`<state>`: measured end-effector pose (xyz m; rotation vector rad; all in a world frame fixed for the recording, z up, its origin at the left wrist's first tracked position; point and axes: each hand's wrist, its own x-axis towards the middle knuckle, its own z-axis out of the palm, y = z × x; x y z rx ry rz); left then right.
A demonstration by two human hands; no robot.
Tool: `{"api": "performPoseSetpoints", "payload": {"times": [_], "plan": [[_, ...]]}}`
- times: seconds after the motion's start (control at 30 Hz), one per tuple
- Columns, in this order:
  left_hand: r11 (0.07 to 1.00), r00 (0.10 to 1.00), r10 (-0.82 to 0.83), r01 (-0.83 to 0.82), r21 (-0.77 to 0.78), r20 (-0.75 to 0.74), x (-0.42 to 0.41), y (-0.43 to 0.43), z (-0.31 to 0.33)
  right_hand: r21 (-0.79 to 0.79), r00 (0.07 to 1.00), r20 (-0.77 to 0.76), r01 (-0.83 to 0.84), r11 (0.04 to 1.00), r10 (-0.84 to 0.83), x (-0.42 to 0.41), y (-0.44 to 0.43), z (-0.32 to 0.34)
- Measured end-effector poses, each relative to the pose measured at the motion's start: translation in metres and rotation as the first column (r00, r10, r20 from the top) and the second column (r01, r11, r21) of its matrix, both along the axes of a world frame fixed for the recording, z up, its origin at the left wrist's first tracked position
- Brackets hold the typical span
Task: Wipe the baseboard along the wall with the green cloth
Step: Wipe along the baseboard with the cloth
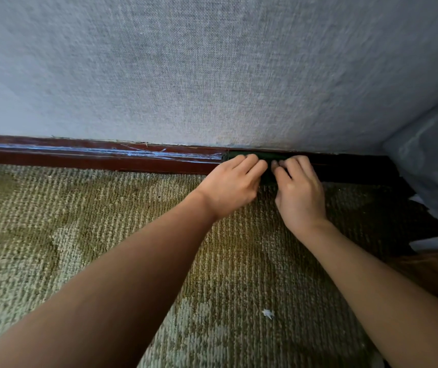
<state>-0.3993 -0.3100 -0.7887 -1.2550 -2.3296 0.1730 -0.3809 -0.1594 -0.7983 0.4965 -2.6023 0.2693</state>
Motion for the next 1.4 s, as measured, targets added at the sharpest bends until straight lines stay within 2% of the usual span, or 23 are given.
{"api": "performPoseSetpoints", "payload": {"times": [0.47,0.77,1.07,1.17,1.4], "plan": [[0.995,0.999,0.023,-0.021,-0.094,0.023,0.0,-0.006,0.006,0.02,0.998,0.064,0.01,1.0,-0.011,-0.001,-0.005,0.006],[0.986,0.998,0.055,-0.05,-0.162,0.028,0.003,-0.011,0.013,0.018,0.981,0.194,-0.023,1.0,0.019,0.001,-0.009,0.014],[0.973,0.995,0.094,-0.087,-0.213,0.022,0.011,-0.023,0.02,0.102,0.967,0.251,-0.069,0.992,0.041,0.014,-0.021,0.023],[0.97,0.994,0.11,-0.103,-0.218,0.019,0.012,-0.027,0.024,0.134,0.948,0.316,-0.072,0.988,0.026,0.011,-0.025,0.026],[0.979,0.99,0.137,-0.14,-0.149,-0.035,0.012,-0.029,0.032,0.082,0.978,0.194,-0.093,0.992,0.076,0.009,-0.022,0.039]]}}
